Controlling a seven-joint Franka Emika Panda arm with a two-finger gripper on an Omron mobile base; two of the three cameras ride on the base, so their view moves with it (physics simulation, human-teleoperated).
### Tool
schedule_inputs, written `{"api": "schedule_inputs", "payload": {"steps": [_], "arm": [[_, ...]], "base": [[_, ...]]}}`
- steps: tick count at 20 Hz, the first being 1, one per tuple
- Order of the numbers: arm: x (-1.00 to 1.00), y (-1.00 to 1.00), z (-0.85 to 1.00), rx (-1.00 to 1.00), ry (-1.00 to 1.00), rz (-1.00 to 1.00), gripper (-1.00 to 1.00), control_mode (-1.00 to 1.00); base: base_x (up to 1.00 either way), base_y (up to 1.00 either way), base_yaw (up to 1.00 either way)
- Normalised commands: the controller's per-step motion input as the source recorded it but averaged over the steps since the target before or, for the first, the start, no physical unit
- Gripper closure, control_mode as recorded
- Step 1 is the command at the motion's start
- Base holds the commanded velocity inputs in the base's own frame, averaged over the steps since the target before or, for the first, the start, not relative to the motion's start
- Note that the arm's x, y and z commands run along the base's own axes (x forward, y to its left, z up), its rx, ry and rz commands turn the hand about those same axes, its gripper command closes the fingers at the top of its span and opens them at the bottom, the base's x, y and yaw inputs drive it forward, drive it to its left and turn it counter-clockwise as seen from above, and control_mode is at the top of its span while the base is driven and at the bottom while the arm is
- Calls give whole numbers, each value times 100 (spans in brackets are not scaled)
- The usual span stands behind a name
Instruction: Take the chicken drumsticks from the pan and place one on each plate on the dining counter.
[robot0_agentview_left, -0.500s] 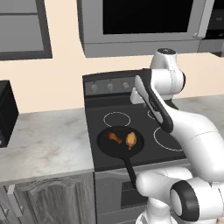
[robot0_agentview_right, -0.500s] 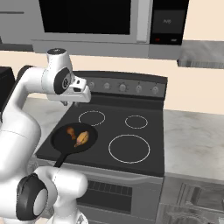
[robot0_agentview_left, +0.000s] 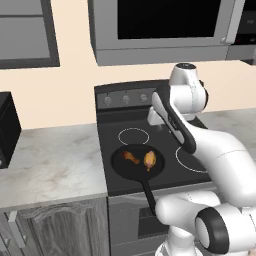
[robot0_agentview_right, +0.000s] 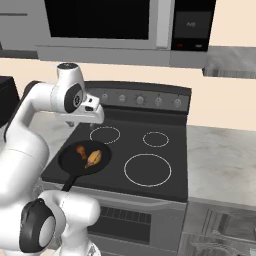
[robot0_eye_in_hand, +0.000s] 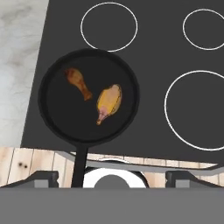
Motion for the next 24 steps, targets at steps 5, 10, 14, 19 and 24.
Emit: {"api": "schedule_inputs", "payload": {"steps": [5,10,14,19,24], "arm": [[0,12,-32,0,2,0,-100,-100],[1,17,-42,0,3,0,-100,-100],[20,5,-44,0,0,-4,-100,-100],[32,0,-52,-1,1,-6,-100,-100],[39,0,-54,-3,0,-6,-100,-100]], "base": [[0,0,0],[0,0,0],[0,0,0],[0,0,0],[0,0,0]]}}
